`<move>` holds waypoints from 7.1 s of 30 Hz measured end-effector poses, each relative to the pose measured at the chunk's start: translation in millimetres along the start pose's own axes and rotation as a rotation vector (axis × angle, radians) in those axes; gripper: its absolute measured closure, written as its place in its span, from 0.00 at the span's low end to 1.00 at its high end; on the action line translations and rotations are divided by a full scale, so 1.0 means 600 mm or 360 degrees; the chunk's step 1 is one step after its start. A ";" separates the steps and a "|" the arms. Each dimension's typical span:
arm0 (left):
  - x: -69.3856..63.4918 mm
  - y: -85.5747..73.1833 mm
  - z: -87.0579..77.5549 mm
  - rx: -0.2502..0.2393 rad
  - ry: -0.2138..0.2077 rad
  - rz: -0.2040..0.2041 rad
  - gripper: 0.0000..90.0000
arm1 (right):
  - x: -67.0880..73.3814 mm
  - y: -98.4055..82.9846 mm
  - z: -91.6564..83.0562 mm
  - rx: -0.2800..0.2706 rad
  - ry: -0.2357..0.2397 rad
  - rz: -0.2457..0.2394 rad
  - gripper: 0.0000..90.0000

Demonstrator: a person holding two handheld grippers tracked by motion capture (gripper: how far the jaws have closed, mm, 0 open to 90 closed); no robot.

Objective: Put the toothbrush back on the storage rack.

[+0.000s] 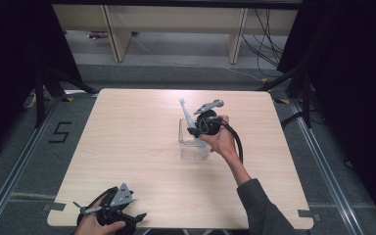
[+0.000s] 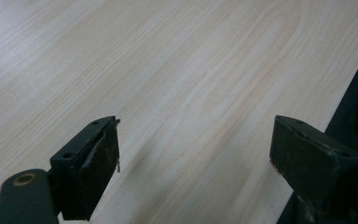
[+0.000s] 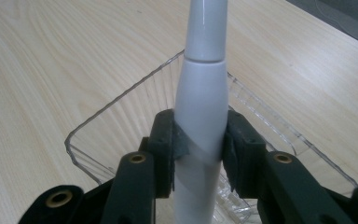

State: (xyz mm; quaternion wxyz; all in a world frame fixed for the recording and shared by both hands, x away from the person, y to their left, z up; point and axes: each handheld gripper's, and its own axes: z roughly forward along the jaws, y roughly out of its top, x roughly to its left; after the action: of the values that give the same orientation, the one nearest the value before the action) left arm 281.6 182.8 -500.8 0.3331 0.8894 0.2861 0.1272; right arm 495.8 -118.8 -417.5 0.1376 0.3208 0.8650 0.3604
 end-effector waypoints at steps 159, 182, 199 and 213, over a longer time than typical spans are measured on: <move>-0.003 -0.002 0.000 -0.0014 0.0001 -0.0044 0.17 | -0.006 -0.103 -0.150 -0.0188 -0.0073 0.0222 0.25; 0.000 -0.001 -0.001 -0.0014 0.0002 -0.0018 0.17 | 0.012 -0.138 -0.145 -0.0196 -0.0058 0.0172 0.24; -0.001 -0.002 -0.001 -0.0018 0.0002 -0.0044 0.17 | 0.022 -0.174 -0.146 -0.0178 -0.0052 0.0177 0.18; 0.001 -0.001 -0.002 -0.0015 0.0008 -0.0017 0.17 | 0.045 -0.194 -0.144 -0.0186 -0.0018 0.0153 0.18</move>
State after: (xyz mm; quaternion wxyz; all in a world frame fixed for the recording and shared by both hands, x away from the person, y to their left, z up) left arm 281.2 184.0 -500.4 0.3373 0.8859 0.2911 0.1291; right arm 381.7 -209.8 -439.7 0.1433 0.3555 0.8253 0.4147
